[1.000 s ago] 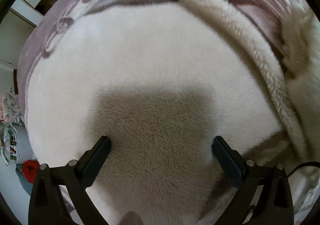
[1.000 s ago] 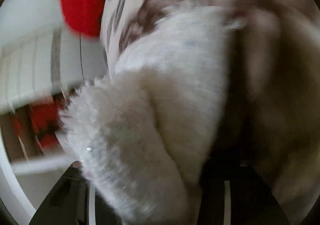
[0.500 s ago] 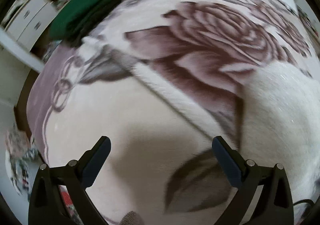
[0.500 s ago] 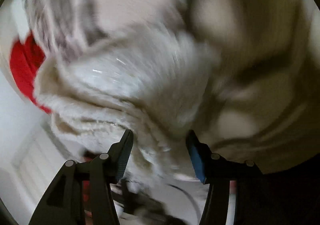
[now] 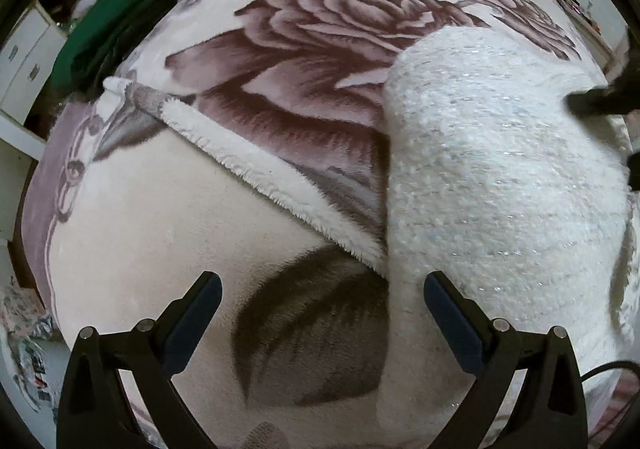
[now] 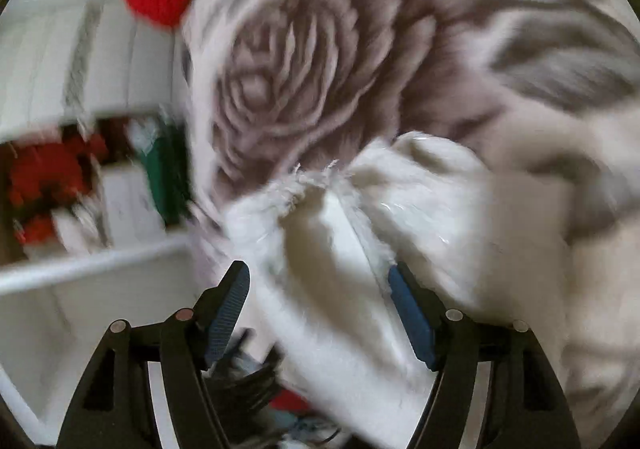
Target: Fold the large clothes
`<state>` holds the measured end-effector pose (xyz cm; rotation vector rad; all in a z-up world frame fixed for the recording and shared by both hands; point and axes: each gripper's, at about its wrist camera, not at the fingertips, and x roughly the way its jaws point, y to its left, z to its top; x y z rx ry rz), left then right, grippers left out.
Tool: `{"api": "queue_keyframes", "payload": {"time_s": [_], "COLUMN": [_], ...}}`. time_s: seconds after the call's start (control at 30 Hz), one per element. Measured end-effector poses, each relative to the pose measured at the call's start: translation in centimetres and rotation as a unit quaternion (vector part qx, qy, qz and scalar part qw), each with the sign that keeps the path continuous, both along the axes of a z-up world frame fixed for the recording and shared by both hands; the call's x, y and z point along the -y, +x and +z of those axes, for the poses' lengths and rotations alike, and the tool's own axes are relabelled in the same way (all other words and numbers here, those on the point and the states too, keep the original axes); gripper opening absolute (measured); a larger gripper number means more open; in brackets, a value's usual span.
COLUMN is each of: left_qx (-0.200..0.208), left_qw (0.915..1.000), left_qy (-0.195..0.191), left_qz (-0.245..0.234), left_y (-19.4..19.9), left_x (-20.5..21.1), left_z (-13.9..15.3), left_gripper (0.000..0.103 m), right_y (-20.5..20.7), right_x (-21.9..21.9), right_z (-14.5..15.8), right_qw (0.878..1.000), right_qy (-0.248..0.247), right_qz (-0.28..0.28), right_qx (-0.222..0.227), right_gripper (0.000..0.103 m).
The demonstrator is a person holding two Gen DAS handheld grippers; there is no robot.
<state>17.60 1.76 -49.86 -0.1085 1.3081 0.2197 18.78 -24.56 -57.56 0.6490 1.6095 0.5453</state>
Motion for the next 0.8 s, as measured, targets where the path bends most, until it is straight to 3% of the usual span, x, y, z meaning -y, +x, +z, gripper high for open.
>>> {"api": "queue_keyframes", "payload": {"time_s": [0.07, 0.1, 0.13, 0.3, 0.37, 0.53, 0.63, 0.73, 0.8], "left_qx": [0.004, 0.006, 0.008, 0.044, 0.06, 0.041, 0.045, 0.019, -0.003], "left_qw": [1.0, 0.9999, 0.9998, 0.9975, 0.9957, 0.997, 0.9954, 0.9945, 0.9936], "left_qy": [-0.003, -0.009, -0.017, -0.052, -0.069, -0.046, -0.049, -0.029, -0.029], "left_qz": [0.0, 0.003, 0.008, 0.018, 0.009, -0.046, -0.069, -0.098, -0.109], "left_y": [0.0, 0.0, 0.0, 1.6, 3.3, 7.2, 7.7, 8.1, 8.6], "left_x": [0.0, -0.1, -0.2, 0.3, 1.5, 5.6, 6.4, 7.9, 8.9], "left_z": [0.6, 1.1, 1.7, 6.1, 7.1, 7.2, 8.0, 6.6, 4.5], "left_gripper": [0.103, 0.103, 0.103, 0.103, 0.103, 0.103, 0.103, 0.103, 0.103], "right_y": [0.5, 0.2, -0.1, -4.5, -5.6, -9.7, -9.6, -8.5, -7.1], "right_x": [-2.7, -3.2, -3.7, -1.1, -0.2, 3.2, 4.4, 6.4, 8.3], "right_z": [-0.6, -0.2, 0.5, 6.8, 7.7, 7.6, 8.8, 10.4, 7.8], "right_qw": [0.999, 0.999, 0.999, 0.998, 0.997, 0.99, 0.985, 0.987, 0.984], "right_qy": [-0.024, -0.029, -0.027, 0.012, 0.021, 0.033, 0.04, -0.007, -0.059], "right_qz": [0.032, 0.032, 0.031, -0.041, -0.075, -0.139, -0.164, -0.159, -0.169], "right_qx": [0.006, 0.022, 0.03, 0.039, 0.024, -0.022, -0.025, 0.017, 0.015], "right_gripper": [0.046, 0.023, 0.02, 0.017, 0.017, 0.017, 0.014, 0.014, 0.014]}}
